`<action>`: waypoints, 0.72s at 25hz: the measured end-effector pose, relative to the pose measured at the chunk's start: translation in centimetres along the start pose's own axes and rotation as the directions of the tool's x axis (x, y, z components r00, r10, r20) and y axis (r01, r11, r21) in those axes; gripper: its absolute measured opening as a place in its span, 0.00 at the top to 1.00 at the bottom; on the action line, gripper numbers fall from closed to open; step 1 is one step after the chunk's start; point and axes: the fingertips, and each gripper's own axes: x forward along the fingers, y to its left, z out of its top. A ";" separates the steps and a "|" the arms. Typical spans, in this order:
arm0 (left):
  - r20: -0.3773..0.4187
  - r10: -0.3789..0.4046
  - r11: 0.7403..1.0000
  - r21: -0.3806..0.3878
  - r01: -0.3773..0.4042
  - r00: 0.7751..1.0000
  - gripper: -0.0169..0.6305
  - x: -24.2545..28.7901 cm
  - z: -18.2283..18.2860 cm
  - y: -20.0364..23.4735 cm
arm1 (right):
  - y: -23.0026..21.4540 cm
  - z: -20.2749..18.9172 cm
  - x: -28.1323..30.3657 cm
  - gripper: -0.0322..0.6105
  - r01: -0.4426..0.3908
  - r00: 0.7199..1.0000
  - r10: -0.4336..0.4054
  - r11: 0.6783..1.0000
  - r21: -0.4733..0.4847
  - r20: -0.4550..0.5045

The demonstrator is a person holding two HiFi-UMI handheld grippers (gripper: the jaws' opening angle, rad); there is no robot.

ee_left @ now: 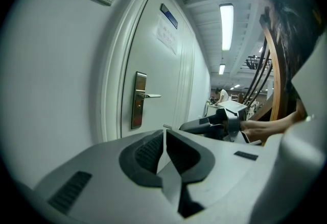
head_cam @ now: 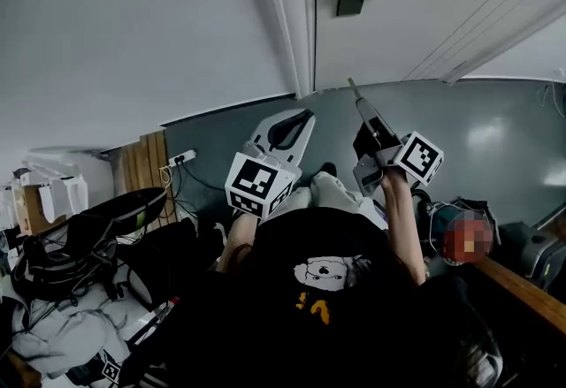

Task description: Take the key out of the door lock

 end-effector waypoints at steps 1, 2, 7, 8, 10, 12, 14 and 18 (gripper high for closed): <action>0.004 -0.002 1.000 0.000 0.002 1.000 0.94 -0.4 -0.2 -0.3 | 0.1 -0.4 -0.5 0.92 0.001 1.000 -0.001 1.000 -0.011 0.000; 0.009 -0.004 1.000 0.001 0.004 1.000 0.94 -0.9 -0.4 -0.8 | 0.2 -0.9 -1.1 0.92 0.001 1.000 -0.001 1.000 -0.020 0.001; 0.030 -0.014 1.000 0.019 0.014 0.999 0.94 -3.4 -1.2 -4.4 | 1.0 -3.4 -5.4 0.92 -0.007 1.000 0.007 0.999 -0.045 0.007; 0.030 -0.019 1.000 0.021 0.018 0.999 0.94 -3.9 -1.2 -4.5 | 1.3 -3.9 -5.6 0.92 -0.004 1.000 0.005 0.999 -0.046 0.007; 0.027 -0.029 0.999 0.022 0.028 0.999 0.94 -4.7 -1.2 -4.2 | 1.8 -4.8 -5.5 0.92 0.004 1.000 -0.003 0.999 -0.043 0.009; 0.024 -0.039 0.999 0.022 0.038 0.999 0.94 -5.3 -1.4 -4.1 | 2.1 -5.5 -5.4 0.92 0.009 1.000 -0.009 0.999 -0.052 0.009; 0.024 -0.047 0.999 0.023 0.046 0.999 0.94 -5.8 -1.6 -4.4 | 2.3 -6.0 -5.7 0.92 0.016 1.000 -0.015 0.997 -0.072 0.008; 0.029 -0.056 0.998 0.031 0.055 0.998 0.94 -6.8 -2.0 -5.7 | 2.8 -6.9 -6.8 0.92 0.009 1.000 -0.009 0.996 -0.085 0.011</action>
